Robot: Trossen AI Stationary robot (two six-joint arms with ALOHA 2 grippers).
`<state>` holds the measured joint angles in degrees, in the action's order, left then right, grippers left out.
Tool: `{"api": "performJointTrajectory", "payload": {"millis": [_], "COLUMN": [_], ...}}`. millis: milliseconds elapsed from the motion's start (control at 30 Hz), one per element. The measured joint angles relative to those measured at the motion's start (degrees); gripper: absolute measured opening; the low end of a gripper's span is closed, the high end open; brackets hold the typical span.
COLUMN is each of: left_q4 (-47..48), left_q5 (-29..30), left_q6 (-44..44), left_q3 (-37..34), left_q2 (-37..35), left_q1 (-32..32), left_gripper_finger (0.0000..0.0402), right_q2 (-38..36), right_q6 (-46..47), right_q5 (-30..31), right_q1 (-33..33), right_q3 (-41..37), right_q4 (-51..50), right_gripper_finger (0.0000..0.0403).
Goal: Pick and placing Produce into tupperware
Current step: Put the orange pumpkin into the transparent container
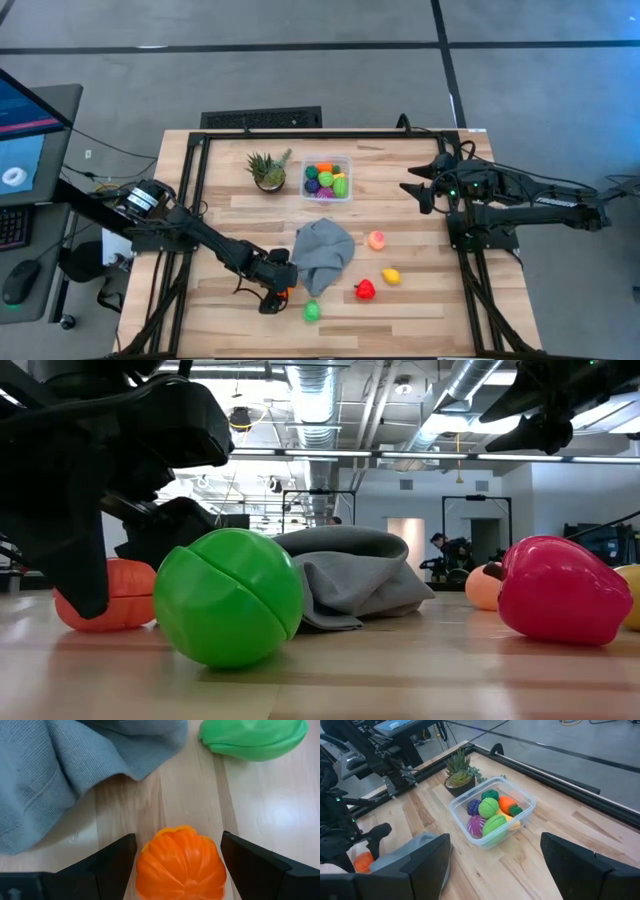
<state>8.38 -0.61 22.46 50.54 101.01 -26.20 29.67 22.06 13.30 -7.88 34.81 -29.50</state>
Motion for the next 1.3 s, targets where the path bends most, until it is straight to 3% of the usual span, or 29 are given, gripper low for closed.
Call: {"api": "performJointTrajectory", "payload": {"millis": [433, 767, 1033, 1300], "left_q4": [9.6, 10.2, 10.3, 10.3], "left_q5": [1.0, 1.0, 1.1, 1.1], "left_q6": [-5.7, -5.5, -4.0, -4.0], "left_q3": [2.9, 2.9, 2.9, 2.9], "left_q2": [0.3, 0.3, 0.2, 0.2], "left_q1": [0.0, 0.0, 0.1, 0.1], "left_gripper_finger": [0.0286, 0.0282, 0.0235, 0.0254], "right_q2": [0.0, 0.0, 0.0, 0.0], "right_q6": [0.0, 0.0, 0.0, 0.0], "right_q5": [0.0, 0.0, 0.0, 0.0], "right_q1": [0.0, 0.0, 0.0, 0.0], "right_q3": [0.0, 0.0, 0.0, 0.0], "right_q4": [-0.1, -0.1, -0.1, -0.1], "right_gripper_finger": [0.0333, 0.0333, 0.0333, 0.0333]}}
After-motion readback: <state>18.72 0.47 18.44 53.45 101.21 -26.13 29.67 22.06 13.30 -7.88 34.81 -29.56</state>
